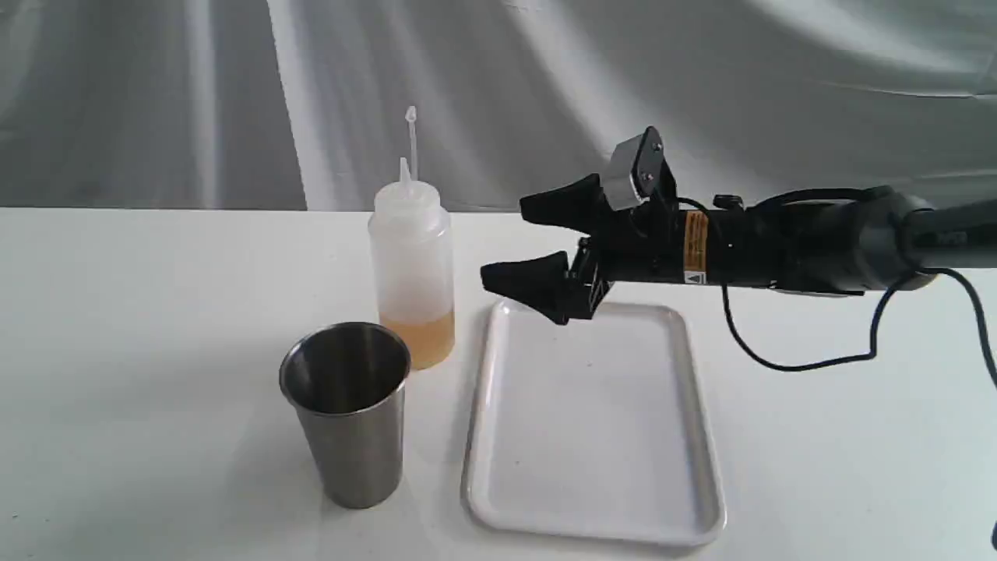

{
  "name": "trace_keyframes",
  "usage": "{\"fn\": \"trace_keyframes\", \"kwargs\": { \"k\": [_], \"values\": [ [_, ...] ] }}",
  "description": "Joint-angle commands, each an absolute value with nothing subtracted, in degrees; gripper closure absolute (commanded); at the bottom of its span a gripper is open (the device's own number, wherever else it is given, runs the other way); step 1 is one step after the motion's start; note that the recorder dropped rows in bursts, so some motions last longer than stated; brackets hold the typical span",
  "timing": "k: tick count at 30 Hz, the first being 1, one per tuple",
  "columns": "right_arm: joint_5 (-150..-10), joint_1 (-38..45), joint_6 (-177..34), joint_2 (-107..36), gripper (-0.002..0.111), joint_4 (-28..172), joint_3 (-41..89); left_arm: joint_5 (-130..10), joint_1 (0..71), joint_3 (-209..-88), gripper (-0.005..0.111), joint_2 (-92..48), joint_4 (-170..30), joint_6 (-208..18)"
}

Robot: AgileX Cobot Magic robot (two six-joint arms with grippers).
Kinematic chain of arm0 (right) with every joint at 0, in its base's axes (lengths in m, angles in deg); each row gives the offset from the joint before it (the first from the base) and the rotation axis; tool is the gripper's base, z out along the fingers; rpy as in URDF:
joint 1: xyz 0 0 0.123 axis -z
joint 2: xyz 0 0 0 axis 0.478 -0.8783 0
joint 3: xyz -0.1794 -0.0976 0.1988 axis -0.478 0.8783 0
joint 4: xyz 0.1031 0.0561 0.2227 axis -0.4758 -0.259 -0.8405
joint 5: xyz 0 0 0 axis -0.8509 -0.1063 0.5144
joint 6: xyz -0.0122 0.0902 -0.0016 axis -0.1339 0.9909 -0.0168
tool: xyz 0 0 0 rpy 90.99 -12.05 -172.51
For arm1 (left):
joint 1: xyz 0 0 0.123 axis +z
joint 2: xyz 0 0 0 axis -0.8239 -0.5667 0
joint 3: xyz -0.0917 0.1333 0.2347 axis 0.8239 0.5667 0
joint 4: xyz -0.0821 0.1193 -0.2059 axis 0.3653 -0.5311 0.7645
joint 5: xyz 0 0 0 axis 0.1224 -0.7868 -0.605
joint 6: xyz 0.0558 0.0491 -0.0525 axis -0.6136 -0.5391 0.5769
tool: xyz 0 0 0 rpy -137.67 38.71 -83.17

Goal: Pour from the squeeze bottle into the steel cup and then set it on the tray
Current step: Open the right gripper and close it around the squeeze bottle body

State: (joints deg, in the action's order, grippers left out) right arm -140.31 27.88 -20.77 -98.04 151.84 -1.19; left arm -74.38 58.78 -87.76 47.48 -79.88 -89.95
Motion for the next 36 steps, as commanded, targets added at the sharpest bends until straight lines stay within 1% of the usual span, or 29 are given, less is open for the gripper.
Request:
{"fn": "trace_keyframes", "kwargs": {
  "k": [1,5,16,22,28,36],
  "values": [
    [-140.2,26.8,-20.5,-97.9,0.003,152.1,-1.5,-73.7,58.9,-87.5,0.098,47.6,-79.9,-89.7],
    [-135.9,26.2,-20.5,-98.0,0.003,151.2,-1.5,-73.7,58.9,-87.5,0.098,47.6,-79.9,-89.5],
    [-135.6,23.9,-20.7,-100.0,0.003,148.8,-1.5,-73.7,58.9,-87.5,0.098,47.6,-79.9,-89.5],
    [-130.3,22.5,-21.8,-100.0,0.003,145.9,-1.5,-73.7,58.9,-87.5,0.098,47.6,-79.9,-89.6],
    [-130.4,21.2,-23.4,-100.4,0.003,145.1,-1.5,-73.7,58.9,-87.5,0.098,47.6,-79.9,-89.5],
    [-130.3,19.4,-22.5,-103.8,0.003,144.4,-6.7,-73.7,58.9,-87.5,0.098,47.6,-79.9,-89.5]
  ]
}}
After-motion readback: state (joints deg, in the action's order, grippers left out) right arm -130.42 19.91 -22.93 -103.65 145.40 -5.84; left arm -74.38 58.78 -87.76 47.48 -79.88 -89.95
